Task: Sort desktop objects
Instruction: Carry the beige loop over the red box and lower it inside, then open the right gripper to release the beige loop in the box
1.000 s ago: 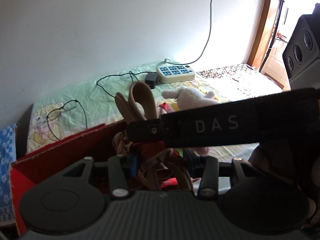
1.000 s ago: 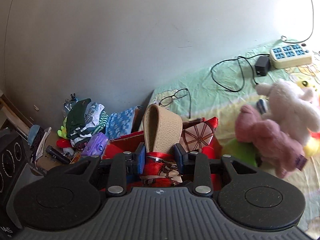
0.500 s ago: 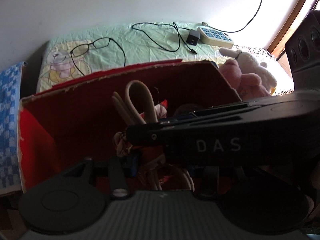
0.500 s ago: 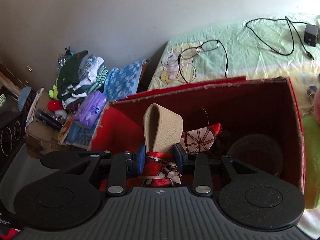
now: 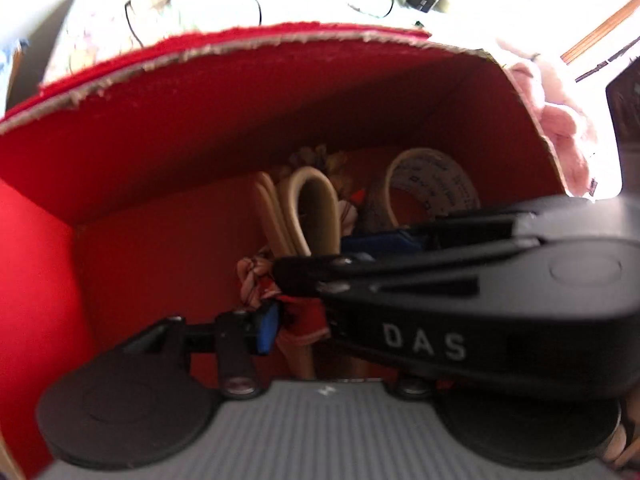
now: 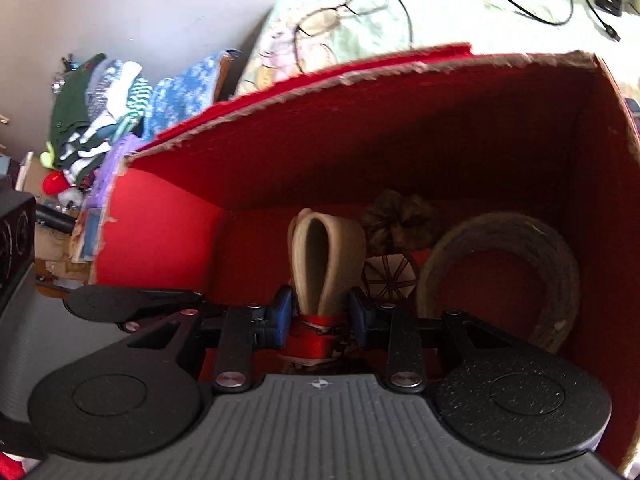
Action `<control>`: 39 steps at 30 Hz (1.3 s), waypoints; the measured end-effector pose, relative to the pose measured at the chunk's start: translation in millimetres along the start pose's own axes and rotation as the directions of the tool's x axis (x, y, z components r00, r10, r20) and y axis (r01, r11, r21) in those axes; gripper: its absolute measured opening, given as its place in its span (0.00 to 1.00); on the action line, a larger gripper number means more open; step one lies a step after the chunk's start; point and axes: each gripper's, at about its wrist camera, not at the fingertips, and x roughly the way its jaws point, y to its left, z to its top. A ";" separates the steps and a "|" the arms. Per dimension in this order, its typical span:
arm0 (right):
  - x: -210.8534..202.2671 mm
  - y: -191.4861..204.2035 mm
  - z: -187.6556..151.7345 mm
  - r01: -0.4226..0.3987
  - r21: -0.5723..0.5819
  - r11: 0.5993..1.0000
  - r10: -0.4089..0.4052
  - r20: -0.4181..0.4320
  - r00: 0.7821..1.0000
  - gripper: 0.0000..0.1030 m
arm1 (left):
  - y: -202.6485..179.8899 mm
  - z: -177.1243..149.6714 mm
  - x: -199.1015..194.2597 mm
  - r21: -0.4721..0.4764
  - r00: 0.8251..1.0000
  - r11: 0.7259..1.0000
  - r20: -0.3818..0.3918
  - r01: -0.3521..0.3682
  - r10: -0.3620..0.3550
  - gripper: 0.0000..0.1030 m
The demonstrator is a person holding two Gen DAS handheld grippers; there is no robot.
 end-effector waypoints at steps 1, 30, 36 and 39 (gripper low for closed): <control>0.3 -2.0 -0.1 -0.002 0.016 1.000 0.002 -0.007 1.000 0.32 | 0.0 1.2 3.0 -0.004 1.000 1.000 -0.019 0.005 -0.005 0.50; -45.3 -26.0 -34.4 -0.073 0.093 0.993 0.041 0.309 0.950 0.05 | -22.0 0.7 10.6 -0.005 0.996 0.998 -0.075 -0.056 0.056 0.70; -69.1 -44.9 -30.0 -0.051 0.080 0.995 0.015 0.406 0.914 0.00 | -38.8 9.2 17.1 0.029 0.994 0.998 -0.099 -0.051 0.054 0.71; -73.1 -47.9 -34.8 -0.044 0.064 0.997 0.013 0.426 0.905 0.00 | -46.0 11.3 21.2 0.037 0.994 0.999 -0.111 -0.018 0.022 0.71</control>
